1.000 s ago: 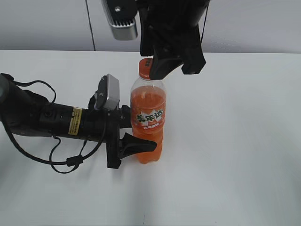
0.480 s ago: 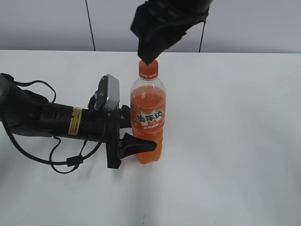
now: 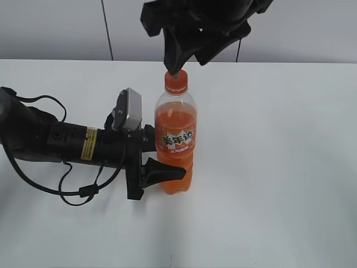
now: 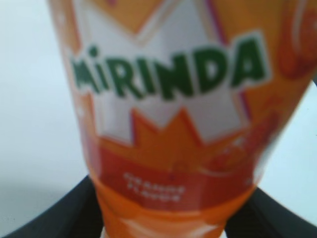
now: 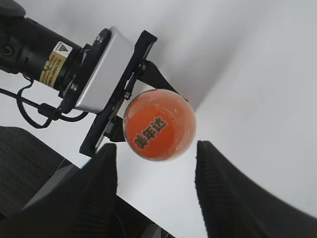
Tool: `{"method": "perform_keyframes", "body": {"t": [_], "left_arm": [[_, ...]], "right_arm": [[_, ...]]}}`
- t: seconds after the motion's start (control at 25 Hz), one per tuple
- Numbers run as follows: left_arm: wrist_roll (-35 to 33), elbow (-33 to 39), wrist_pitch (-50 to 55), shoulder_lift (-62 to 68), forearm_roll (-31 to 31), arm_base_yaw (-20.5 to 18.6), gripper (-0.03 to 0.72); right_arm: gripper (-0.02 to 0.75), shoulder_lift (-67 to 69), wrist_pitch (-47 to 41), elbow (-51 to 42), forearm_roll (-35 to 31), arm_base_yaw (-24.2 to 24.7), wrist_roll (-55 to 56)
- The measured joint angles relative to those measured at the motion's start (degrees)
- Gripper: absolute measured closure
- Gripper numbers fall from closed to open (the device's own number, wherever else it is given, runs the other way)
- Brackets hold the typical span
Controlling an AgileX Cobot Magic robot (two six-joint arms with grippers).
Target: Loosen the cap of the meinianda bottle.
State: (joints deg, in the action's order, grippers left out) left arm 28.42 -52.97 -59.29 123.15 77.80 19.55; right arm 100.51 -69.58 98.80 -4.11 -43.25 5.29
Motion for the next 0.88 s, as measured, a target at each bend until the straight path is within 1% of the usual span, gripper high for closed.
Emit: {"method": "perform_keyframes", "body": {"t": [0.76,0.8,0.88], "left_arm": [[0.0,0.0,0.0,0.0,0.0,0.0,0.276],[0.0,0.0,0.0,0.0,0.0,0.0,0.276],[0.0,0.0,0.0,0.0,0.0,0.0,0.276]], "right_arm": [[0.352,3.96,1.56,0.0,-0.05,0.0,-0.38],[0.362,3.96,1.45,0.0,-0.05,0.0,-0.48],[0.406,3.96,1.05,0.0,-0.05,0.0,-0.6]]}}
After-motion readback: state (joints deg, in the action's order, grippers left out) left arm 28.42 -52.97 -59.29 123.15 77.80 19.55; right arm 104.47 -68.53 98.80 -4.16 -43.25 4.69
